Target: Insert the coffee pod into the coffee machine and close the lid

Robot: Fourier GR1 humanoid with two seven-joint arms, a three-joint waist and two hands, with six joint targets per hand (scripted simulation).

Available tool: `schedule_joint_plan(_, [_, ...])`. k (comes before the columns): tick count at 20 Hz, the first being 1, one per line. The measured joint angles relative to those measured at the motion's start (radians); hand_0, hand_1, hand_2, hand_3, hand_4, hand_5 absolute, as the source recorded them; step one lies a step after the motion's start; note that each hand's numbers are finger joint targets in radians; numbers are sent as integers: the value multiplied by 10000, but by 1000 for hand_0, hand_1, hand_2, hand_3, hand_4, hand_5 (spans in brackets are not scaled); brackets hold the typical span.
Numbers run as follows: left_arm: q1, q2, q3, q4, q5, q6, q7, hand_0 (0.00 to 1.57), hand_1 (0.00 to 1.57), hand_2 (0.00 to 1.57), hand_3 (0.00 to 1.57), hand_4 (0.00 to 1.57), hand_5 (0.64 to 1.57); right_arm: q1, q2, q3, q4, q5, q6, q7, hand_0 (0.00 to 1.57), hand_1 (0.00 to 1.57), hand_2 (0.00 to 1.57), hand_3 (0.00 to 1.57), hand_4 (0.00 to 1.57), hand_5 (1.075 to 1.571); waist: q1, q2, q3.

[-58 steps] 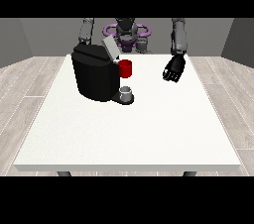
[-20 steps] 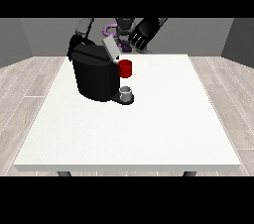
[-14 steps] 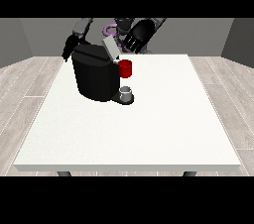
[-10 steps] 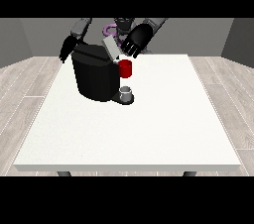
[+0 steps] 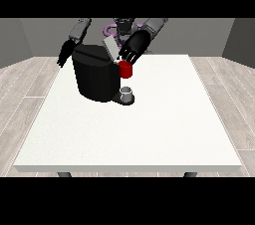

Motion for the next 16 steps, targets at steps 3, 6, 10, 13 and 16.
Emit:
schedule_joint_plan(3, [127,57,-20,147,-24,-81,-209,1187,1187,1230,1196,441,1571,113,10,36,-104,1,17,114,0,0,0,0,33,1571,-11,-104,-2])
schedule_joint_plan(6, [3,38,12,197,-39,-27,-217,1196,1196,1252,1201,418,1571,60,83,47,-79,45,-91,37,0,0,0,0,115,1571,-13,16,-2])
schedule_joint_plan(10, [-189,60,8,226,-98,-24,-194,1204,1204,1255,1198,411,1571,43,17,-49,18,-9,-59,-148,0,0,0,0,0,1571,-49,101,-2])
schedule_joint_plan(13, [-303,197,68,269,-97,-21,-349,1231,1231,1267,1211,389,1571,-15,-1,-93,35,-17,-89,-183,0,0,0,0,0,1571,-57,208,-1])
schedule_joint_plan(16, [-306,152,82,302,-120,88,-380,1207,1207,1244,1206,356,1571,41,24,-120,73,-60,-88,-169,0,0,0,0,0,1571,-77,161,-1])
